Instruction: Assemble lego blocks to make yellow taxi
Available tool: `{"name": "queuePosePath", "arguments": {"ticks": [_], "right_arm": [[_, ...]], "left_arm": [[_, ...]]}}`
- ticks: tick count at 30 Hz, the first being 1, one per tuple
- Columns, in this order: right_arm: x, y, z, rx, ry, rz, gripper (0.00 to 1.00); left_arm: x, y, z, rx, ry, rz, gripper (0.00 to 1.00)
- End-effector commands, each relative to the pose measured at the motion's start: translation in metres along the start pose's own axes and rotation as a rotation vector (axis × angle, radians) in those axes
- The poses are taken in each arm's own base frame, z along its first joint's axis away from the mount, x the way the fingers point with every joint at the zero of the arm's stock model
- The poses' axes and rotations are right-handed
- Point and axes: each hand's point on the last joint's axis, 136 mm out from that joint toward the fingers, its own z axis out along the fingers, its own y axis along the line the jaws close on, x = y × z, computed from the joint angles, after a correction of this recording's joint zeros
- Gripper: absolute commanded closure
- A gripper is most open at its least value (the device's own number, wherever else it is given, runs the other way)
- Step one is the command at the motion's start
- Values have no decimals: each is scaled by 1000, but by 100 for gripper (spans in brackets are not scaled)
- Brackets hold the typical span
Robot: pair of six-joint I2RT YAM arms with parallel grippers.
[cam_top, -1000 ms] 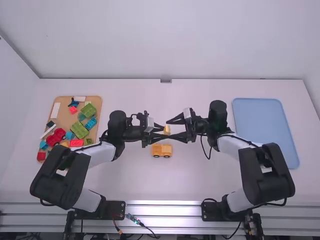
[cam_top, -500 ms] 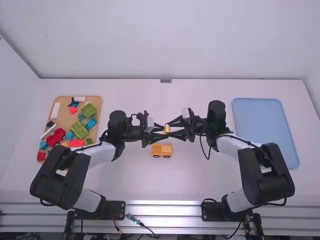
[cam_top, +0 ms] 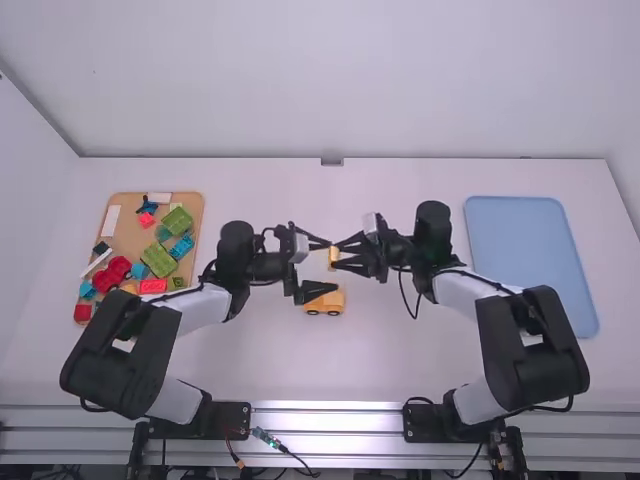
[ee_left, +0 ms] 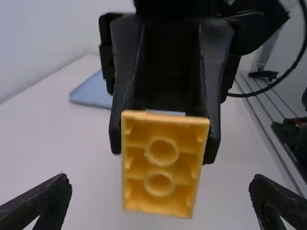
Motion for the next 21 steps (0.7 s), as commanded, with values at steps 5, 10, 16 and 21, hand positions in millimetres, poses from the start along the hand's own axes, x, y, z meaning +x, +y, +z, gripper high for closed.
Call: {"name": "queuePosePath", "arguments": {"ticks": [5, 10, 16, 21], "right_arm": [[7, -36, 1, 188, 45, 66, 100], [18, -43, -2, 240, 78, 95, 100], [35, -55, 3, 301, 199, 133, 100], [51, -56, 13, 310, 434, 109, 100]], "left_arm": [[22, 21, -17, -88, 91, -11, 1], [45, 36, -47, -131, 206, -77, 1], [50, 34, -78, -103, 430, -18, 1], [44, 38, -101, -82, 633, 111, 1]]}}
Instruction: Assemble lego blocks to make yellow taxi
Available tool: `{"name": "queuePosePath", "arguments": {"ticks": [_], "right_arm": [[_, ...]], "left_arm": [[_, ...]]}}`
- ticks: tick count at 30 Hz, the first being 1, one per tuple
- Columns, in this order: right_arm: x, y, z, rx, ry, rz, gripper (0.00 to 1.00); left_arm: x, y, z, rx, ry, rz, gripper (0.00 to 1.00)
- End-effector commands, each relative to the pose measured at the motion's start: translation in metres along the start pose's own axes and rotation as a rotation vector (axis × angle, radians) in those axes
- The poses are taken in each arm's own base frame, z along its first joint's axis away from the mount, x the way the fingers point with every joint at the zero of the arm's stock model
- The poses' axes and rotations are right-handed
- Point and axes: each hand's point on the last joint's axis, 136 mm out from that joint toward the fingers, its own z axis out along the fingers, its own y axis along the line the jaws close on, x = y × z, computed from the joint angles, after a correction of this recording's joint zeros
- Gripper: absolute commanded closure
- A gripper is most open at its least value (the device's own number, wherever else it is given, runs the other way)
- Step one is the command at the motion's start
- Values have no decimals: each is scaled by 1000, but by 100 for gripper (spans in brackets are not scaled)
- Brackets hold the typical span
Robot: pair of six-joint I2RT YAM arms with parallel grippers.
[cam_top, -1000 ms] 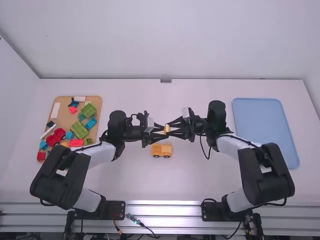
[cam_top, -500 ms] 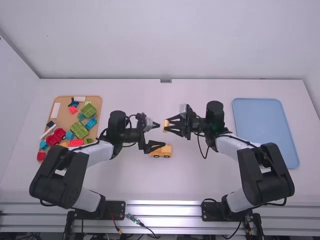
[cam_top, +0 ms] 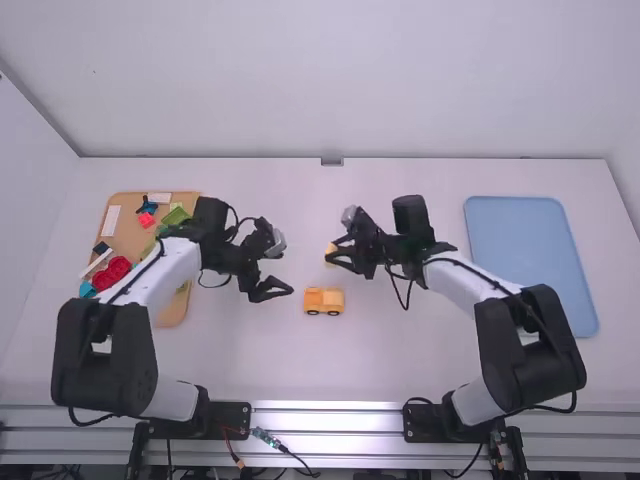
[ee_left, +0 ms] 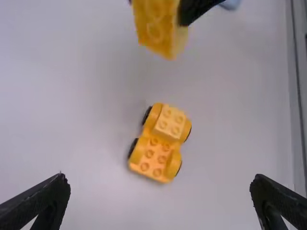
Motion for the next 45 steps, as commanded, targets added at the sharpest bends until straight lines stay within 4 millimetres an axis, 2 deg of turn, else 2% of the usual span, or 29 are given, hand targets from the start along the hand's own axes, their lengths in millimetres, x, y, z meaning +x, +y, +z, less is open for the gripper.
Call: {"name": "queuePosePath", "arguments": {"ticks": [1, 5, 9, 10, 15, 19, 21, 24, 25, 28, 37, 39, 45], "right_arm": [[-11, -14, 5, 96, 106, -179, 100], [-2, -13, 8, 161, 303, -224, 100], [5, -12, 10, 225, 464, -270, 100], [8, -6, 13, 220, 519, -306, 100], [14, 9, 34, 169, 636, -384, 100], [21, 22, 55, 116, 747, -443, 100], [26, 27, 62, 84, 788, -469, 100], [37, 35, 86, 31, 876, -496, 100], [38, 36, 89, 25, 881, -498, 100], [47, 45, 107, -25, 936, -512, 100], [58, 55, 139, -64, 986, -498, 100], [67, 58, 144, -80, 1001, -501, 100], [86, 48, 151, -28, 1040, -430, 100]], "left_arm": [[-4, 19, -21, -99, 93, 244, 1], [1, 44, -51, -204, 165, 215, 1], [2, 60, -78, -269, 102, 316, 1], [2, 64, -91, -287, 48, 351, 1], [10, 73, -127, -357, -58, 318, 1], [20, 77, -139, -394, -49, 318, 1], [23, 75, -140, -389, -42, 342, 1], [23, 61, -143, -360, -73, 460, 1], [23, 60, -143, -360, -78, 470, 1], [23, 60, -157, -399, -127, 476, 1], [45, 73, -201, -546, -178, 396, 1], [50, 75, -212, -578, -208, 371, 1], [63, 80, -223, -613, -260, 318, 1]]}}
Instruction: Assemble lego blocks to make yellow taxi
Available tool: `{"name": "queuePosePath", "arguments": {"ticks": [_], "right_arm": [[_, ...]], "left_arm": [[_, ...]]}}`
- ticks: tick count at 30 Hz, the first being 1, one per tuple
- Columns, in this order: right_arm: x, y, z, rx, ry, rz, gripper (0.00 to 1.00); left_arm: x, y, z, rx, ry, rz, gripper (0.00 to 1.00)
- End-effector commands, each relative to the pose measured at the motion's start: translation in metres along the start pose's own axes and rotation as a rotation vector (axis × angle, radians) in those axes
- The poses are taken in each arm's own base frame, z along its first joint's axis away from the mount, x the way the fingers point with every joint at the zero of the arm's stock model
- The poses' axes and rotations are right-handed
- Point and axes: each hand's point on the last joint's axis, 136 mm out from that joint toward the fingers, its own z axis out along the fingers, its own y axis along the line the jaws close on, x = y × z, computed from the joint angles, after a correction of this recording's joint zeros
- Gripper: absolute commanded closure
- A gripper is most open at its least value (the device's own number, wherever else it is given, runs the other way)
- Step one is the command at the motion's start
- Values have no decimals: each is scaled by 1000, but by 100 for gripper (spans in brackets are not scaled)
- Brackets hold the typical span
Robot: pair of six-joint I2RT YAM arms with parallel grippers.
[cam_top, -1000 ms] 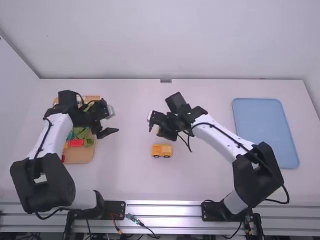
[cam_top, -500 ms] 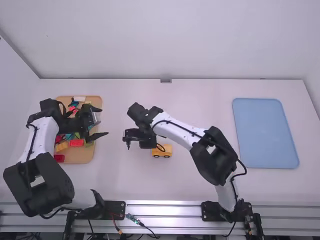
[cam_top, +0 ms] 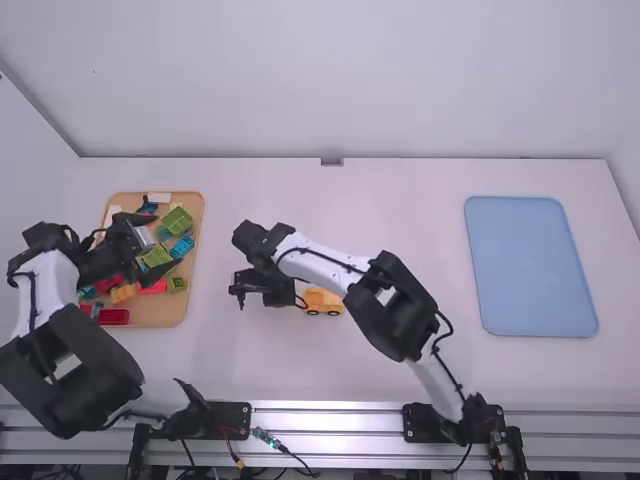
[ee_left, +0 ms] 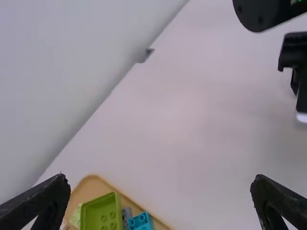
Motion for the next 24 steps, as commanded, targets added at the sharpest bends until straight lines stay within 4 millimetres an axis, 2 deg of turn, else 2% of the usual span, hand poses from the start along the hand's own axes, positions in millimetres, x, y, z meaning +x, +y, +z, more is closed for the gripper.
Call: {"name": "queuePosePath", "arguments": {"ticks": [1, 11, 14, 16, 24], "right_arm": [[5, -8, 13, 11, 35, 70, 100], [-2, -9, 18, 4, 3, 72, 100], [-1, -9, 18, 4, 3, 78, 96], [-2, -9, 18, 6, 3, 83, 88], [-6, -13, 18, 19, -14, 82, 81]], "left_arm": [[-3, 6, -2, -23, -66, -17, 1], [-6, 5, 0, -16, -83, -25, 1], [-5, 5, -1, -18, -80, -29, 1], [-6, 4, 0, -15, -84, -30, 1], [-7, 3, 1, -9, -86, -32, 1]]}}
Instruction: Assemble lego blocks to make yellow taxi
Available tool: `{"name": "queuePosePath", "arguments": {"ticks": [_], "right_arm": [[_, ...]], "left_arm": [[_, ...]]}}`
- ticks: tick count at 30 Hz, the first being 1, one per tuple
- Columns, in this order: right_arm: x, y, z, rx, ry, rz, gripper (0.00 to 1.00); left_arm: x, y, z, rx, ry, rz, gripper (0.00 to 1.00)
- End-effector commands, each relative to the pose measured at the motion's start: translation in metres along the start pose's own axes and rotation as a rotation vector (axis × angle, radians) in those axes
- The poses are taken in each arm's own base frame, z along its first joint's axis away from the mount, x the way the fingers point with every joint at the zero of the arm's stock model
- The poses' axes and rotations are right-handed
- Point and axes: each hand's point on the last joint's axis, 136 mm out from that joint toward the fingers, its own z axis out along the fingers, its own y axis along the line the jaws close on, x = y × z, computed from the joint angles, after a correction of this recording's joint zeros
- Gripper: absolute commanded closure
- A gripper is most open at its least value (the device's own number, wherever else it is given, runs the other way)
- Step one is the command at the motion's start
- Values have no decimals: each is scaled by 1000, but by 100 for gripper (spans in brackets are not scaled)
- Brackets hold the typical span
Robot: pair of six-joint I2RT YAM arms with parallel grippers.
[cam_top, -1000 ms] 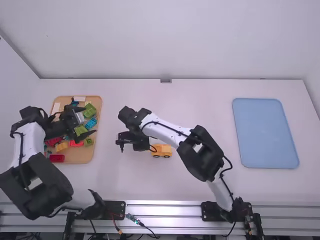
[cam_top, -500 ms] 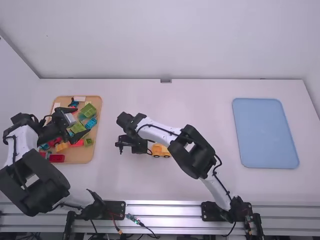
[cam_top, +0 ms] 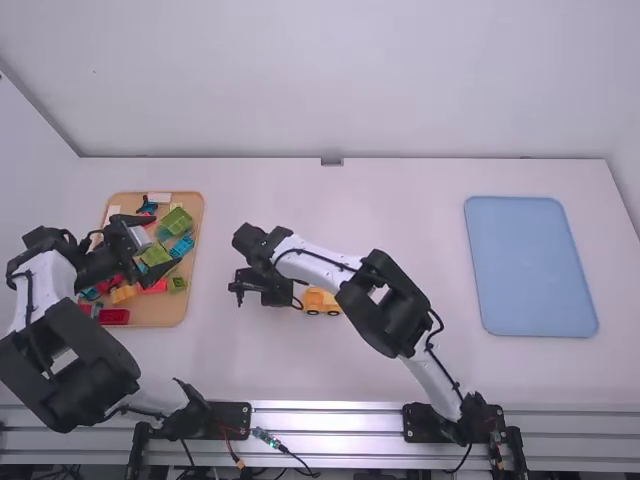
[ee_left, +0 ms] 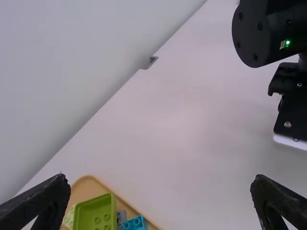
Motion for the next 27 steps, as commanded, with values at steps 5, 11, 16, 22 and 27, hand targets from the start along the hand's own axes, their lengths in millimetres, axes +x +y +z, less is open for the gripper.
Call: {"name": "queuePosePath", "arguments": {"ticks": [5, 11, 16, 22, 27], "right_arm": [[-4, -3, 0, -3, -14, 6, 73], [-5, -3, -1, 0, -17, 5, 60], [-5, -3, -1, -1, -17, 5, 46], [-4, -4, -1, 5, -10, -29, 1], [2, -8, -12, 14, -2, -38, 1]], "left_arm": [[-8, 2, 2, -3, -42, 15, 1], [-8, 2, 1, -4, -42, 15, 1], [-8, 2, 2, -3, -42, 16, 1], [-8, 2, 2, -1, -43, 11, 1], [-17, 0, 1, -4, -93, -28, 1]]}}
